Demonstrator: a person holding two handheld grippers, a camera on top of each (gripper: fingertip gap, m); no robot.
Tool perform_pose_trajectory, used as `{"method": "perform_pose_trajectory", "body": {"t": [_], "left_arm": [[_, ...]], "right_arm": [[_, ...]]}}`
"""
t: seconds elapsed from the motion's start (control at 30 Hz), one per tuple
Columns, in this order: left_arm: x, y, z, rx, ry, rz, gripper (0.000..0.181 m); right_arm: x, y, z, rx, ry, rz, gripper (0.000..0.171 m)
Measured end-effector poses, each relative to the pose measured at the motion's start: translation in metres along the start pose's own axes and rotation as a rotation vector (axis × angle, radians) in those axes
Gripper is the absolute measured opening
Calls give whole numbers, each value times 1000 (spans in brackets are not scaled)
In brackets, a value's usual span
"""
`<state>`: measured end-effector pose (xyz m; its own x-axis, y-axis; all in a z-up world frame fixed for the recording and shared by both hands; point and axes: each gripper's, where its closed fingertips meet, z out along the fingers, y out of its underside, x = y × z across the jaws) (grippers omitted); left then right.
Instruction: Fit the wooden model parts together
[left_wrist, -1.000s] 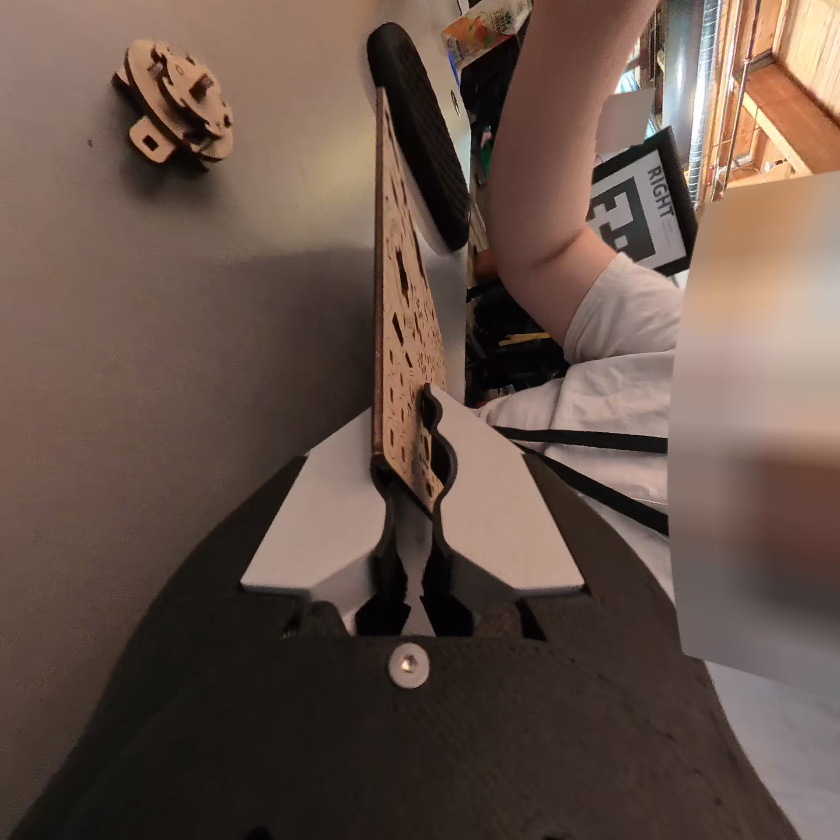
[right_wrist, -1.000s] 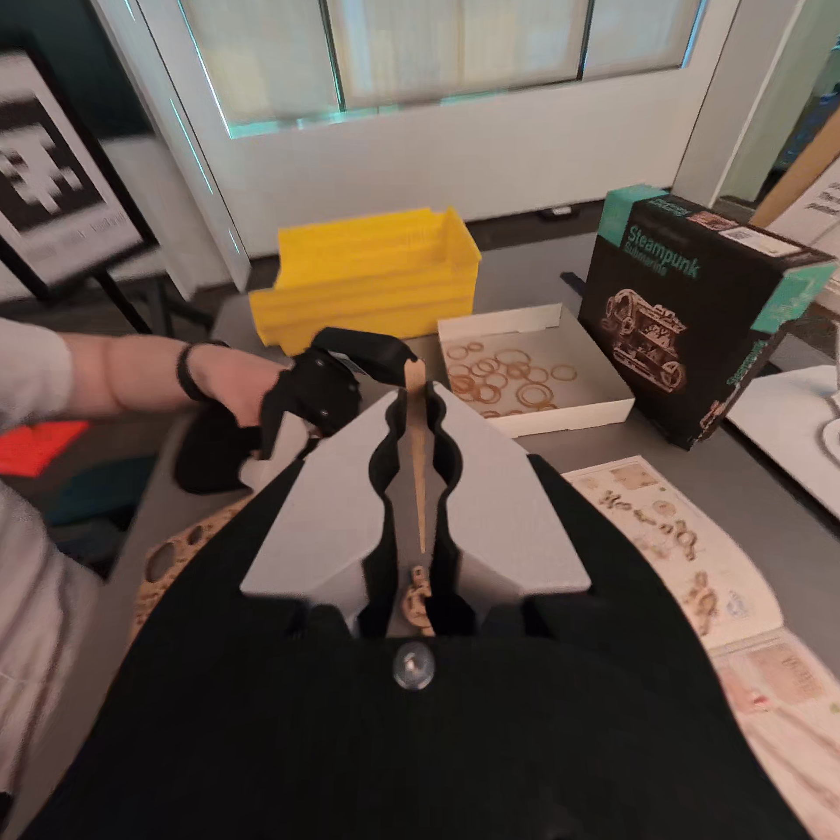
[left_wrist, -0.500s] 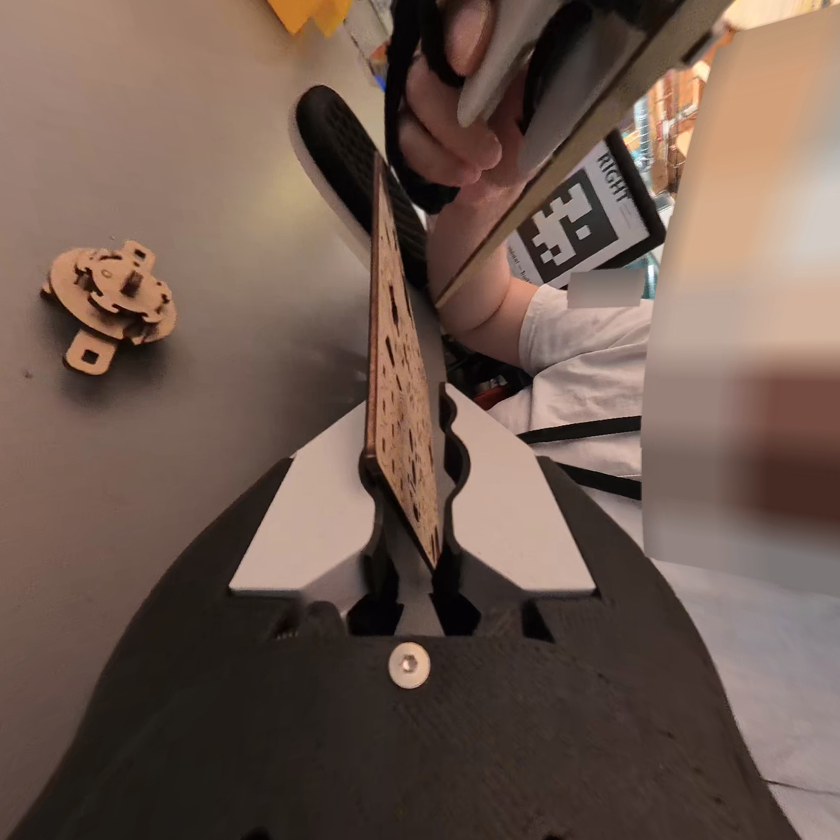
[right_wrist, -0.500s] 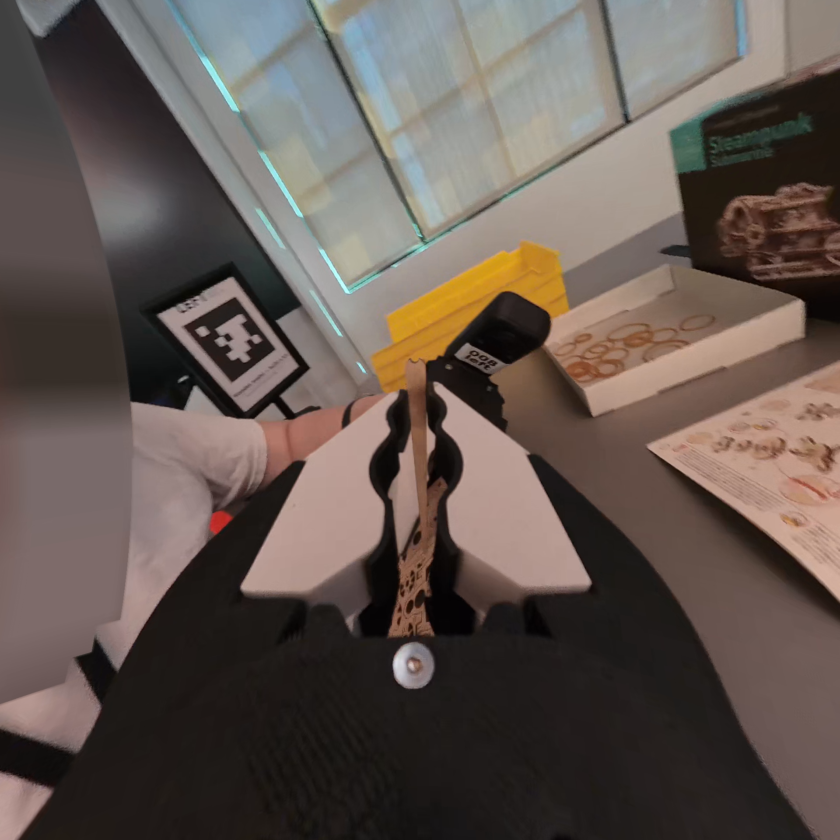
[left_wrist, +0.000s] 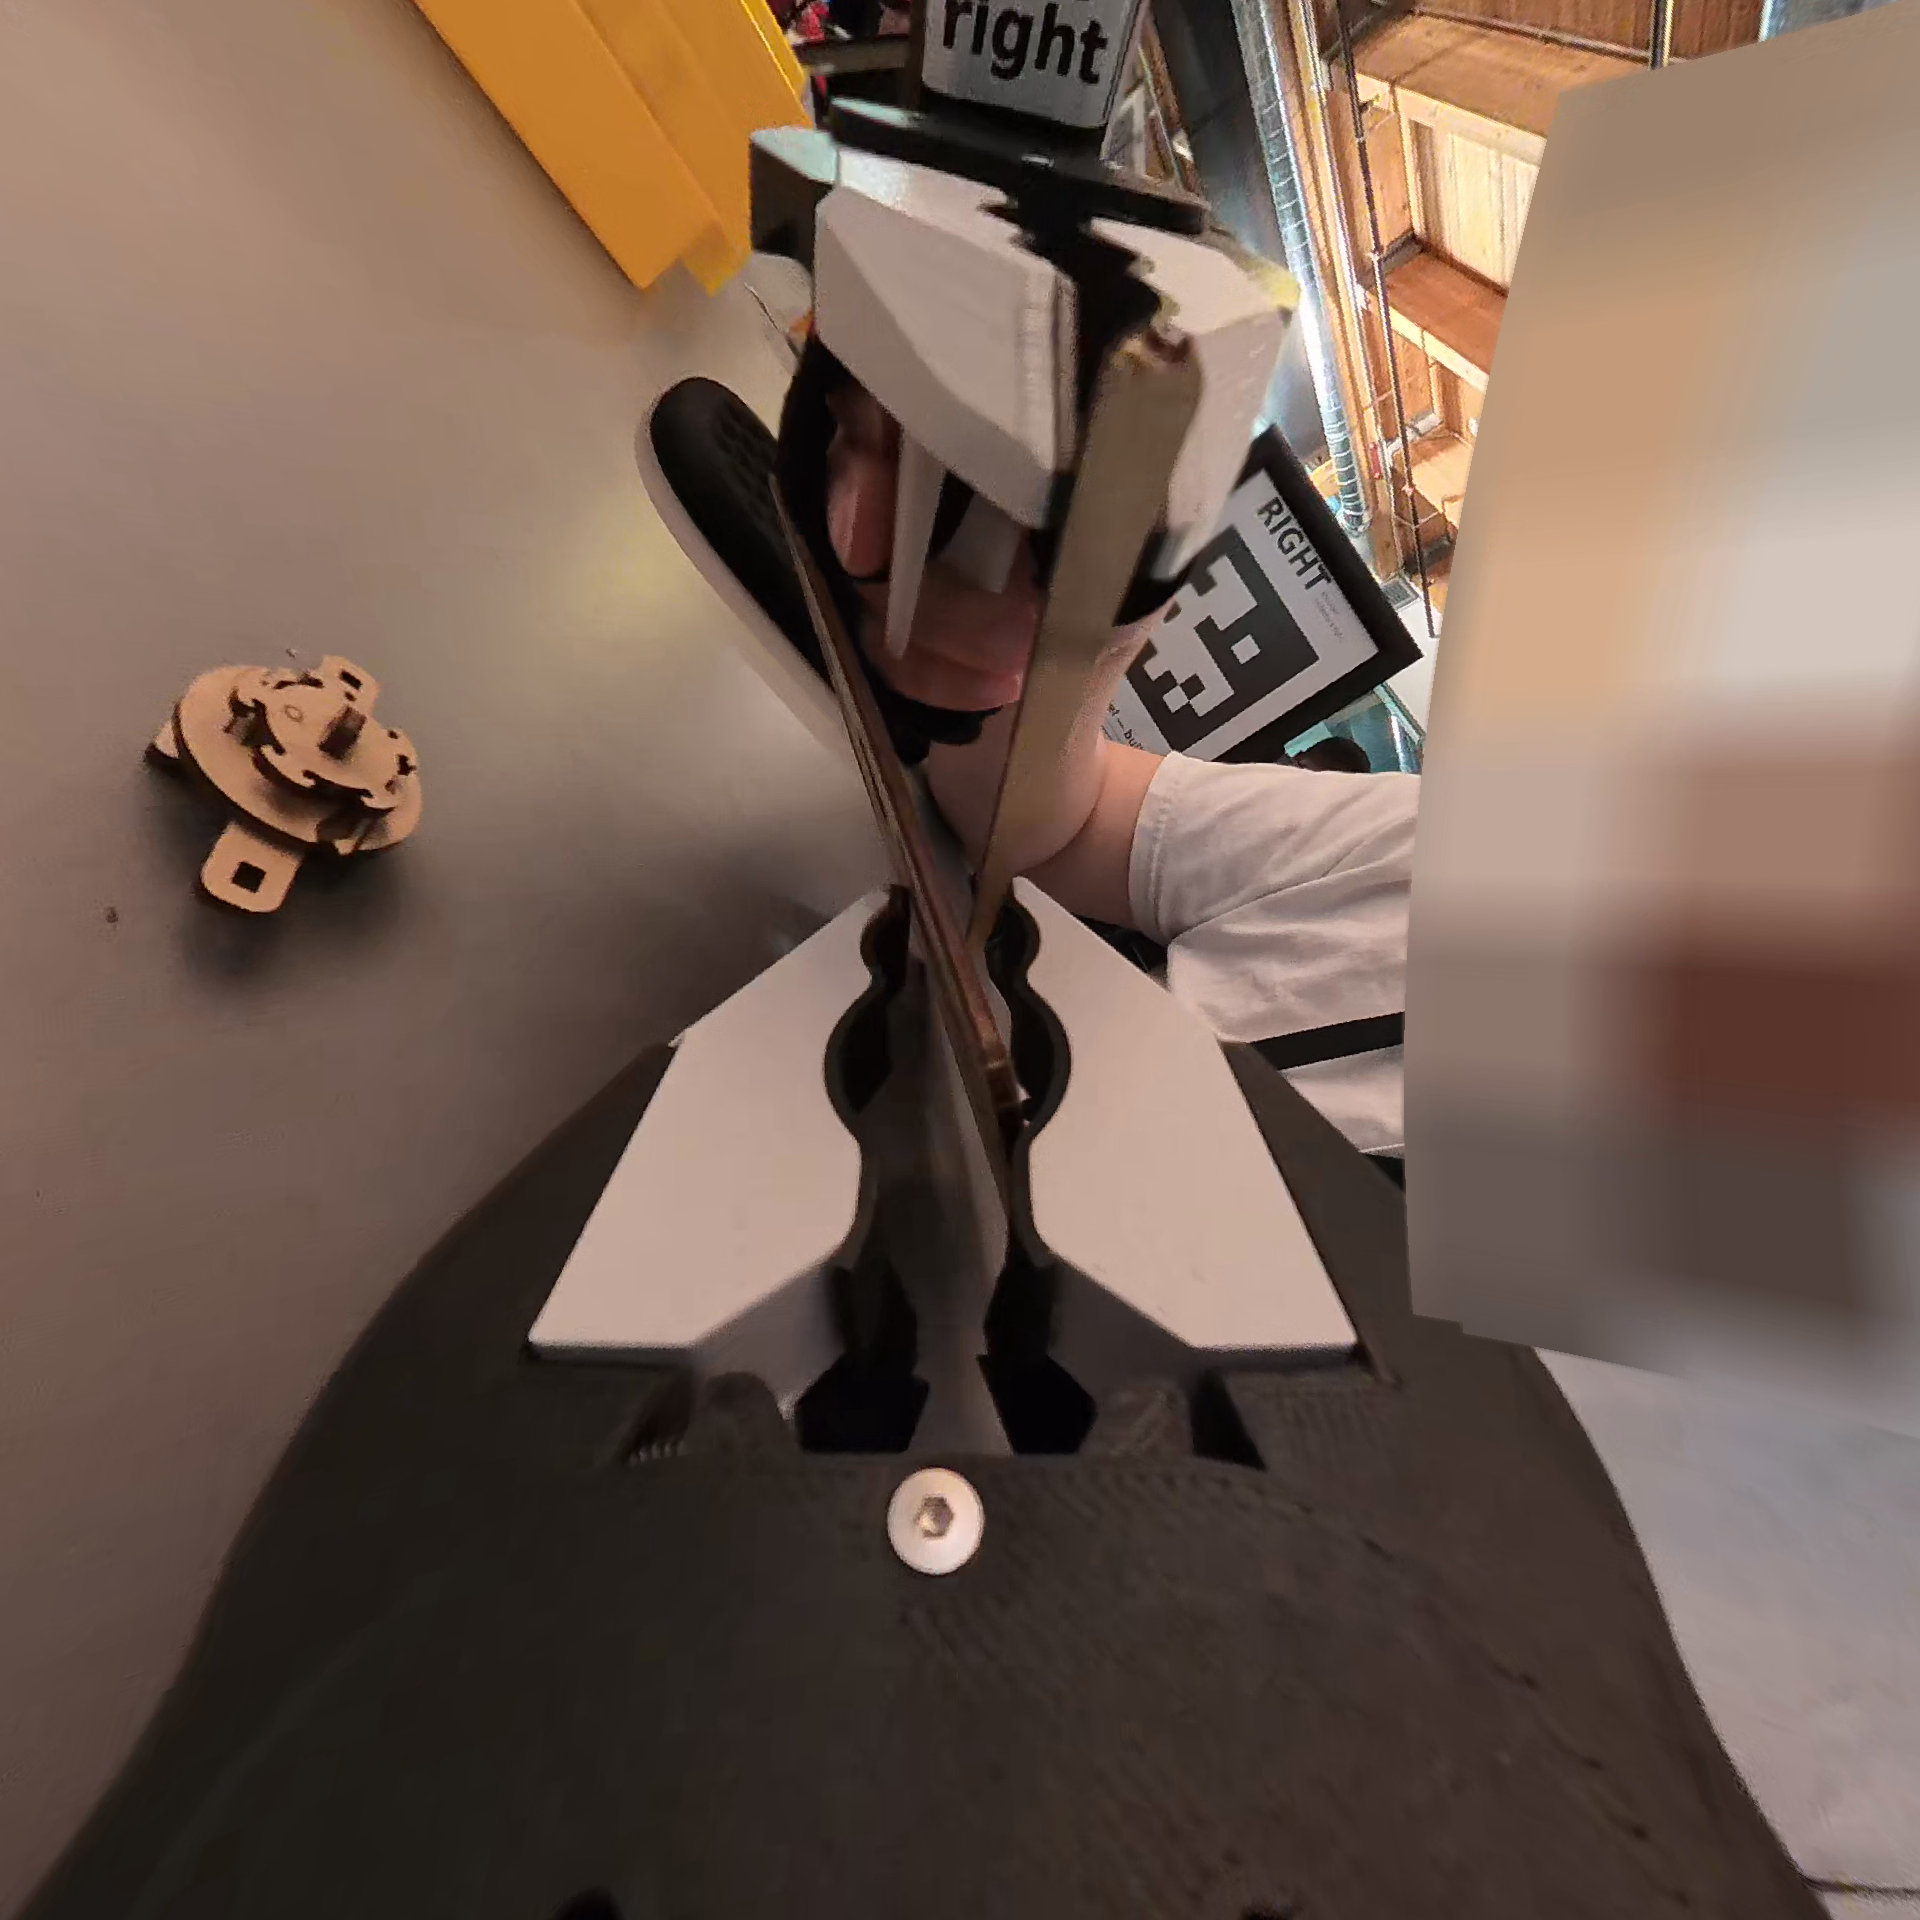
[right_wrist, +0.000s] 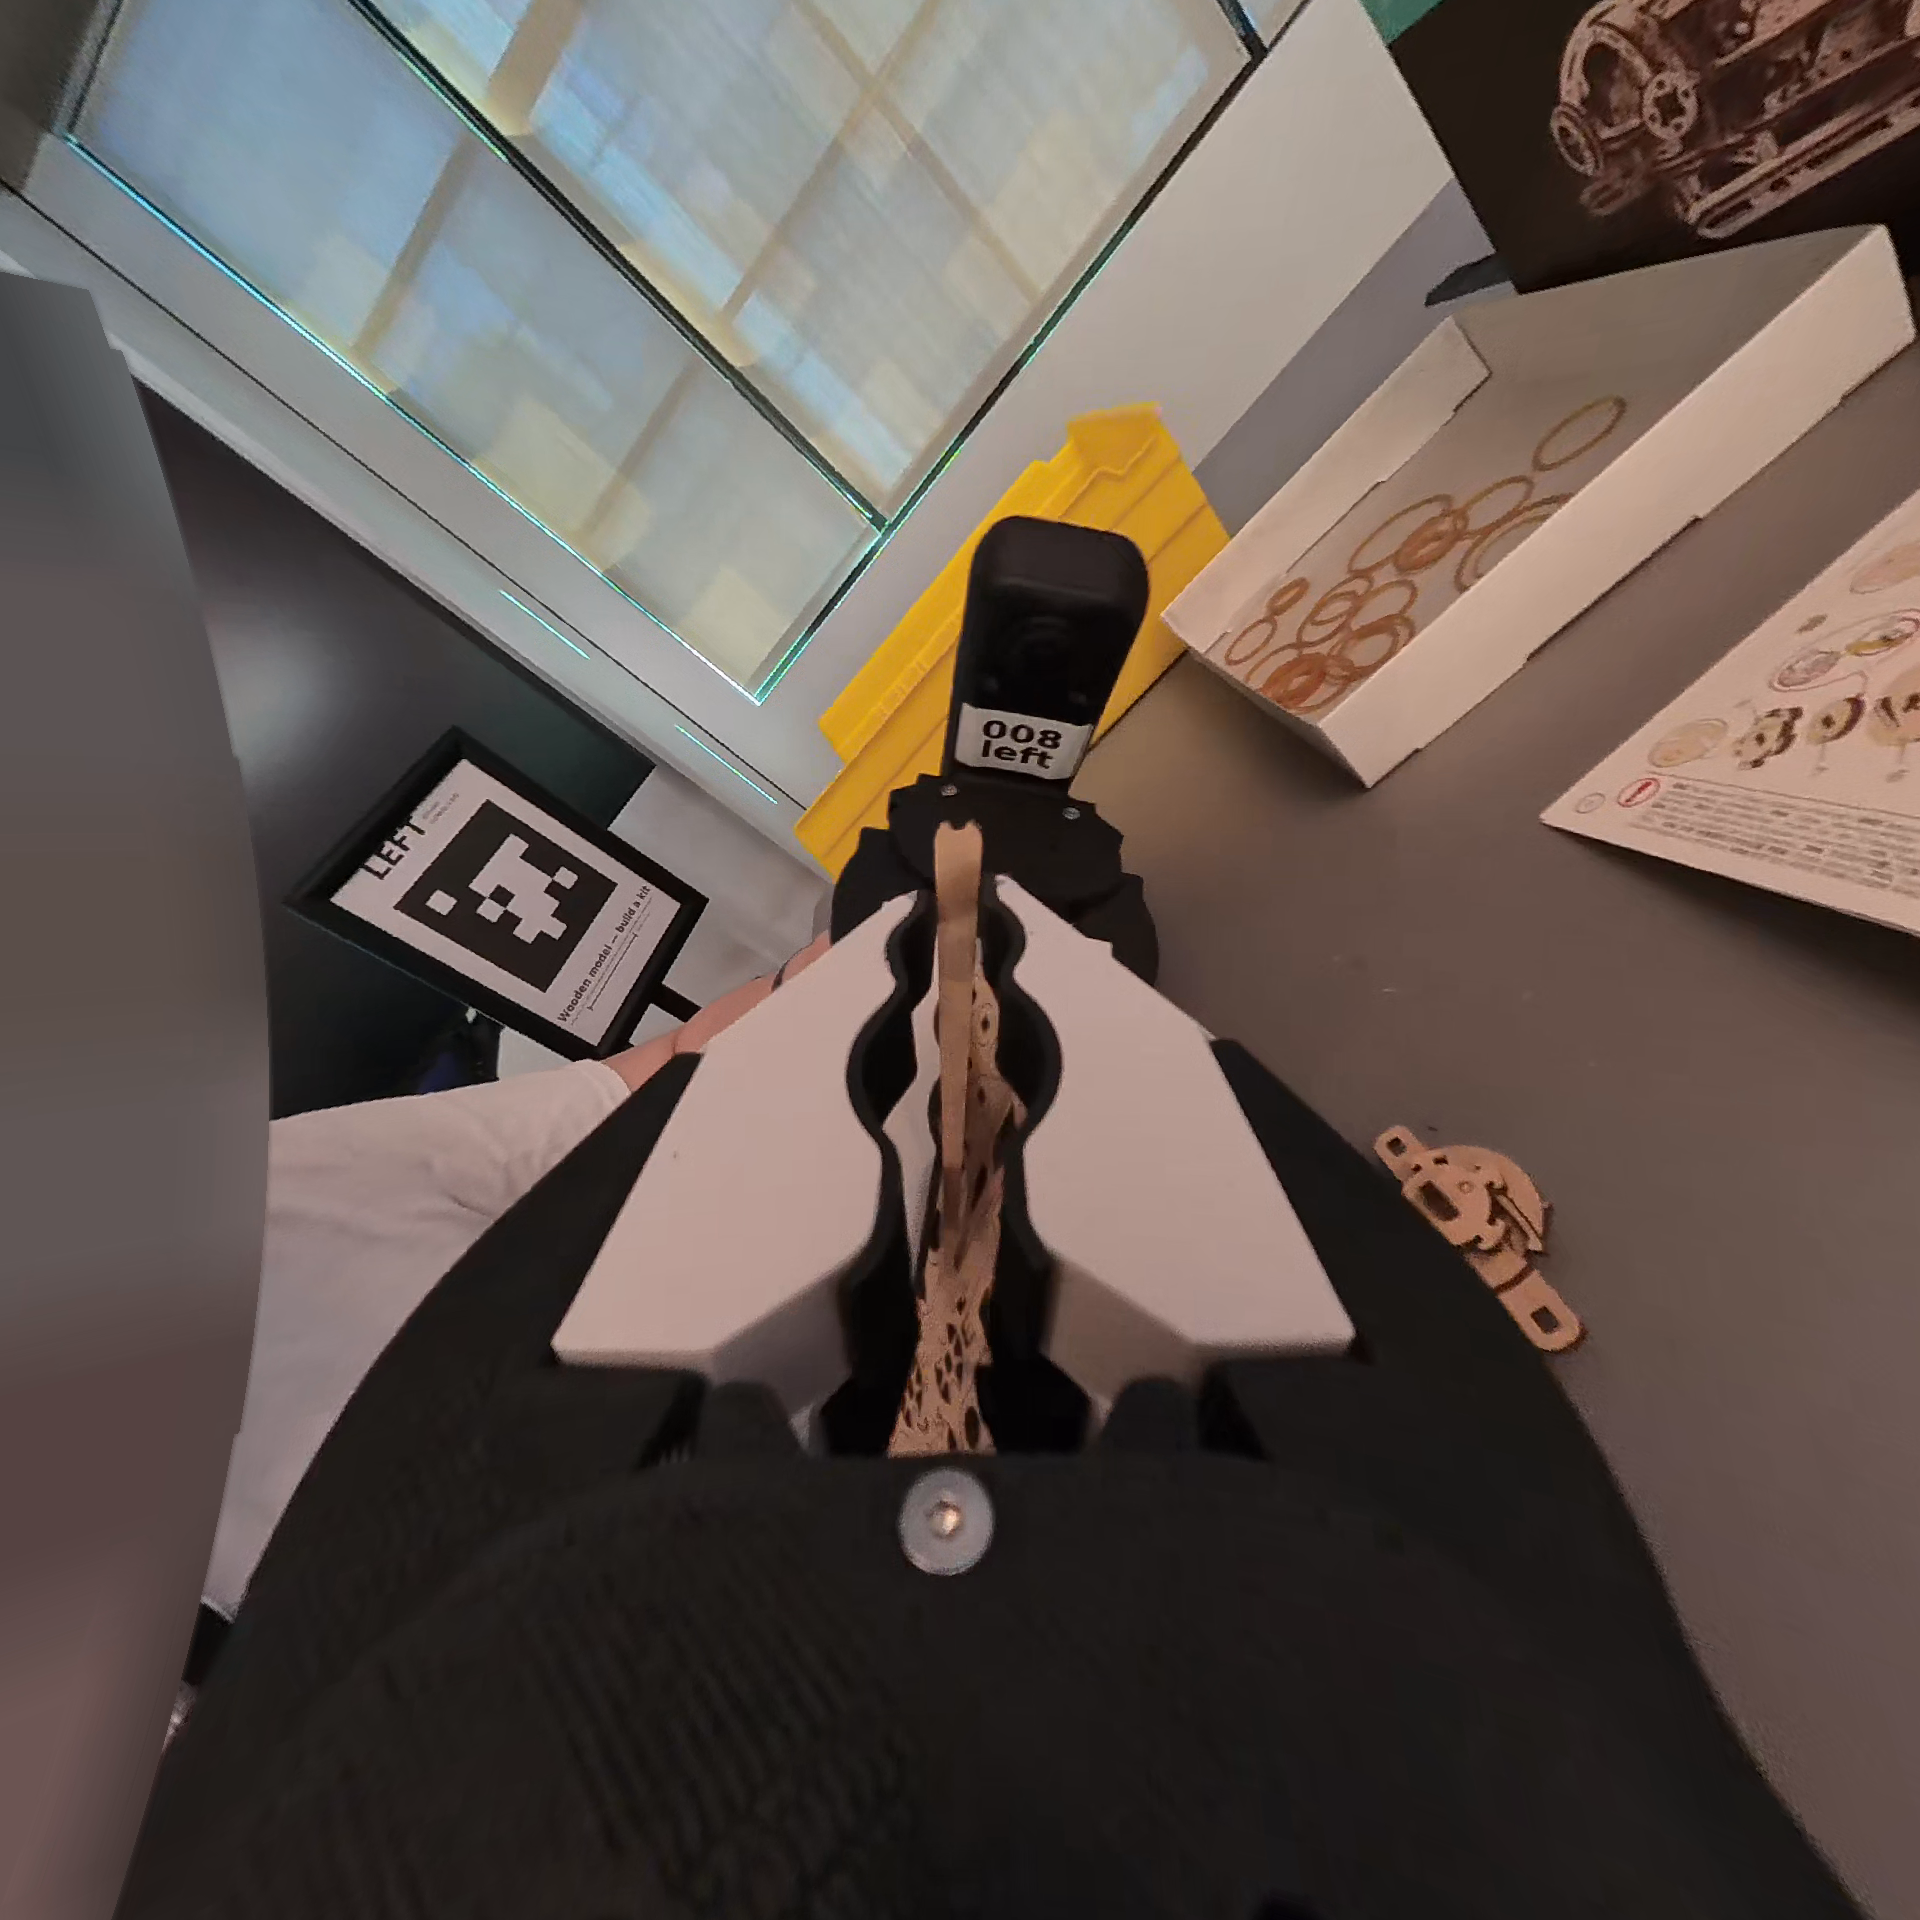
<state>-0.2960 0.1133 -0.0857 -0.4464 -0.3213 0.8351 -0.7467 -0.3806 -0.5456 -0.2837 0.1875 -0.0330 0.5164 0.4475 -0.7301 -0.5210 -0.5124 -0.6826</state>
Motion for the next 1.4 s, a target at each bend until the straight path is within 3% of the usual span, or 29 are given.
{"method": "perform_pose_trajectory", "body": {"t": [0.27,0.5,0.73,1.17,1.4], "left_arm": [[0,-2,-3,21,-16,15,10],[1,-1,-3,20,-19,30,5],[2,0,-3,18,-20,36,5],[12,3,0,-12,35,69,5],[13,9,4,-56,61,52,4]], "right_arm": [[1,-5,-1,-80,30,-22,25],[20,5,-9,-448,177,-150,33],[11,7,-4,-559,-256,6,37],[-16,34,-12,-759,-871,-154,26],[-16,34,-17,-1004,-862,-491,27]]}}
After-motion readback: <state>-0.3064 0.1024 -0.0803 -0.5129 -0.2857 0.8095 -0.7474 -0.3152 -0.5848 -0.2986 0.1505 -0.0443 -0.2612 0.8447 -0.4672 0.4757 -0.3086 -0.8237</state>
